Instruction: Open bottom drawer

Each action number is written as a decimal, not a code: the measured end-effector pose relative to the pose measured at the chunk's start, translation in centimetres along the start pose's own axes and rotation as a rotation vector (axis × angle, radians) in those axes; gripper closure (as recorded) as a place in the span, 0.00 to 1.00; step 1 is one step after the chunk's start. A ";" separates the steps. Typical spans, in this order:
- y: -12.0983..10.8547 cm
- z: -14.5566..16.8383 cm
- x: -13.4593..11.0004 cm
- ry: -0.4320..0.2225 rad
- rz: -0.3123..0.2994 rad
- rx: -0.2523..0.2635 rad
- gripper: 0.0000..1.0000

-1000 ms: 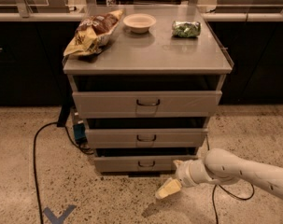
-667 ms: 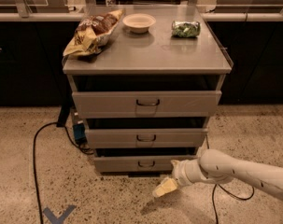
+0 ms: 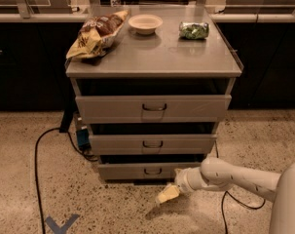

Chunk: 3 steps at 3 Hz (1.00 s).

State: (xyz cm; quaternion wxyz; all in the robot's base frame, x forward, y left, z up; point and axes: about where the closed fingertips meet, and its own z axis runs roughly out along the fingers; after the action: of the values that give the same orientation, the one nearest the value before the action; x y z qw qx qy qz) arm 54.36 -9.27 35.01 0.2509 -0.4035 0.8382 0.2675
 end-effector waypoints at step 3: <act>-2.1 3.2 -1.3 -0.033 -0.088 0.086 0.00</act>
Offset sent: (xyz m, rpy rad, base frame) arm 0.0247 0.0073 -0.0146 -0.0682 -0.1741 -0.0176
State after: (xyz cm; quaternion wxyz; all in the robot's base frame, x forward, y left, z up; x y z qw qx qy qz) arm 57.44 -7.62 32.93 0.2936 -0.4245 0.8260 0.2266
